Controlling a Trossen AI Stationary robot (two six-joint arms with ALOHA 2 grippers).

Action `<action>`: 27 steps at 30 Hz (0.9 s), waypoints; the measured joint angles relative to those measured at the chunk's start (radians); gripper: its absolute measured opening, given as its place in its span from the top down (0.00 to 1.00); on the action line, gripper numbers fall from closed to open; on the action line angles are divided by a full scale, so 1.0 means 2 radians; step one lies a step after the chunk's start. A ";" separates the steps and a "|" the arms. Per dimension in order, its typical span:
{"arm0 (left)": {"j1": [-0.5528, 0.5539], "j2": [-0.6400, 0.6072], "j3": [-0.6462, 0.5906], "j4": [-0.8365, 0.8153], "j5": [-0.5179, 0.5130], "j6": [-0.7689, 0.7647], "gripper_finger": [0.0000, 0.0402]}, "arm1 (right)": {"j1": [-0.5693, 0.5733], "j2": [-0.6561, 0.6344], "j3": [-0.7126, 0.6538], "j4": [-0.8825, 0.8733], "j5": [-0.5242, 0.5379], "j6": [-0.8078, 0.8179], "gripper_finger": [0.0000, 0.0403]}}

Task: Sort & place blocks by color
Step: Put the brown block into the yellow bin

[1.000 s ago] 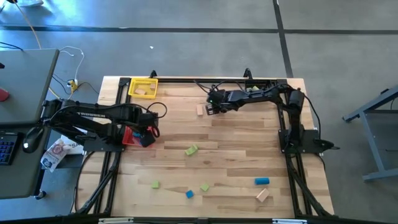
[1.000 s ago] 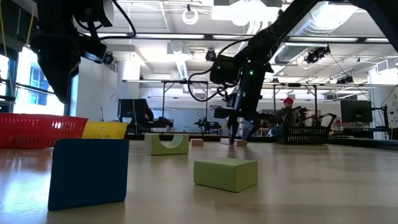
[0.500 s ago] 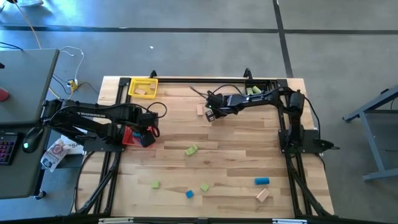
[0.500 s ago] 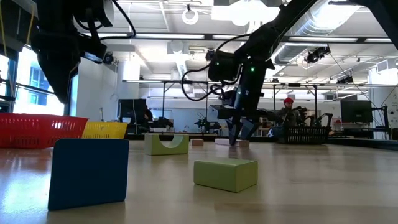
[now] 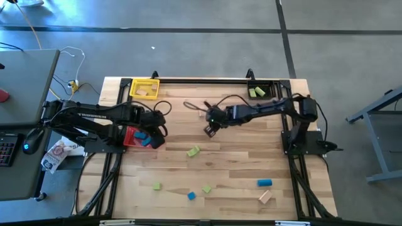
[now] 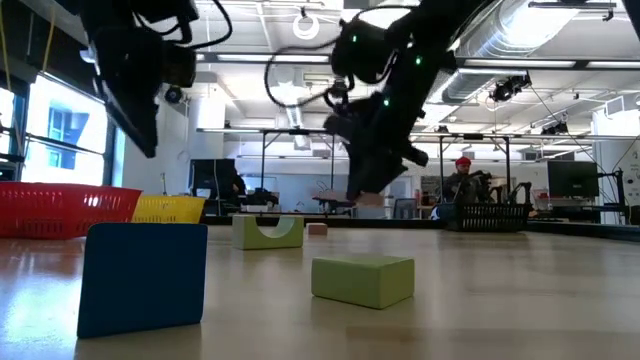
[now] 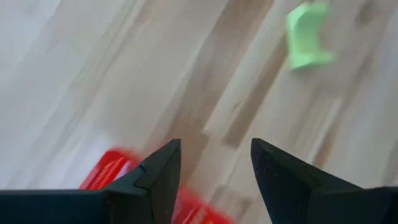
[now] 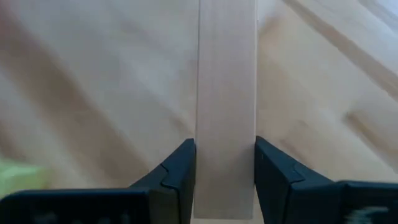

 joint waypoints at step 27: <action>0.000 0.000 0.000 0.241 0.004 -0.073 0.55 | 0.157 -0.016 0.002 0.153 0.174 -0.242 0.74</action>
